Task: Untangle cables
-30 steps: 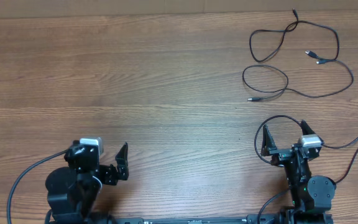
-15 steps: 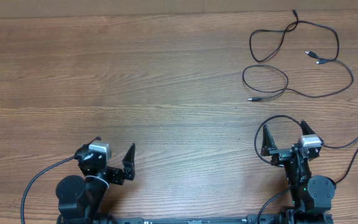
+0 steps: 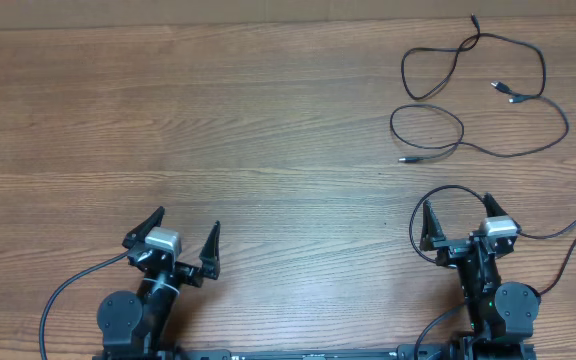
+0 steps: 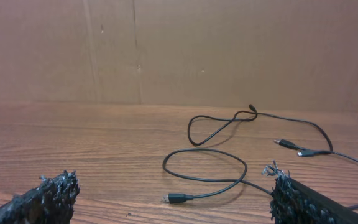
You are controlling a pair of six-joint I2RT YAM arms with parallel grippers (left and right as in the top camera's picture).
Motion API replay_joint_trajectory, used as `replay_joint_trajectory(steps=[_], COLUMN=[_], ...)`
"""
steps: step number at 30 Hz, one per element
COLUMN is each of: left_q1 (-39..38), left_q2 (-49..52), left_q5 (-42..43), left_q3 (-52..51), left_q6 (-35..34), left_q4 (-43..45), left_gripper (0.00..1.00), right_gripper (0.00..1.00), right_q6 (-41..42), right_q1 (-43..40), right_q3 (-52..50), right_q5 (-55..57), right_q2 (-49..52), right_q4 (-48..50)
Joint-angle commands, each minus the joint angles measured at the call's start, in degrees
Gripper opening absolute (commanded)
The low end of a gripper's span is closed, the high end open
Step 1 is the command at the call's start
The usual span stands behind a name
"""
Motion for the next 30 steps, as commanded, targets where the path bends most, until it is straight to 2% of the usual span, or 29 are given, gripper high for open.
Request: replay_joint_trajectory(steps=[1, 9, 14, 19, 25, 30], left_q1=[-0.96, -3.21, -2.95, -2.97, -2.97, -2.97], left_q2=[-0.72, -0.74, -0.74, -0.76, -0.76, -0.76], left_q5=[0.59, -1.57, -4.26, -10.56, -18.03, -28.39], left_q3=[-2.38, -6.64, -6.71, -6.73, -6.73, -6.73], left_q6=[-2.38, -2.34, -2.32, -2.34, -2.49, -6.25], left_q4=[2.80, 9.60, 9.46, 9.44, 14.75, 9.44], left_gripper=[1.00, 0.99, 0.99, 1.00, 0.99, 1.00], right_gripper=[1.00, 1.00, 1.00, 1.00, 1.00, 1.00], right_q6=[-0.11, -0.11, -0.11, -0.11, -0.11, -0.11], right_q1=[-0.28, -0.28, -0.28, -0.28, -0.28, -0.28], right_q3=[-0.59, -0.59, -0.59, -0.59, -0.59, -0.59], right_q5=[0.28, 0.28, 0.28, 0.28, 0.28, 0.28], right_q2=[-0.57, -0.57, -0.57, -0.57, -0.57, -0.57], right_q4=[0.26, 0.26, 0.26, 0.26, 0.26, 0.26])
